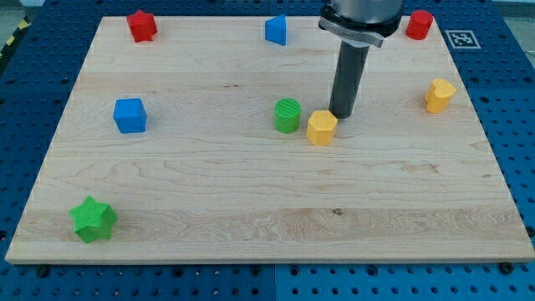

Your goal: Slide the hexagon down to the bottom side of the board

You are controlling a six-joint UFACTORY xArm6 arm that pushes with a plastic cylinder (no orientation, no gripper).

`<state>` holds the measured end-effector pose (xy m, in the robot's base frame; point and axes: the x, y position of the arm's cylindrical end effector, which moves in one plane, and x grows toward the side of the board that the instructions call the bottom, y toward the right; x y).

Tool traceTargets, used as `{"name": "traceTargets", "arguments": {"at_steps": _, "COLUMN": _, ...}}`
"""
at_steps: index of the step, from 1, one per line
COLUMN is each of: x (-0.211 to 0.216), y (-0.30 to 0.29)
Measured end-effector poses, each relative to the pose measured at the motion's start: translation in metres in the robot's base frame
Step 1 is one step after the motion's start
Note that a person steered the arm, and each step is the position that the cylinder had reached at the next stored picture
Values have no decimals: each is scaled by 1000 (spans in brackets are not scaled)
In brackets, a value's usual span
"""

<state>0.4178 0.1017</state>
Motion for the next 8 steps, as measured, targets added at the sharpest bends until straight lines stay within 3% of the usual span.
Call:
{"name": "traceTargets", "arguments": {"at_steps": 2, "x": 3, "y": -24}}
{"name": "traceTargets", "arguments": {"at_steps": 3, "x": -32, "y": -28}}
{"name": "traceTargets", "arguments": {"at_steps": 5, "x": 9, "y": -54}}
{"name": "traceTargets", "arguments": {"at_steps": 8, "x": 41, "y": -27}}
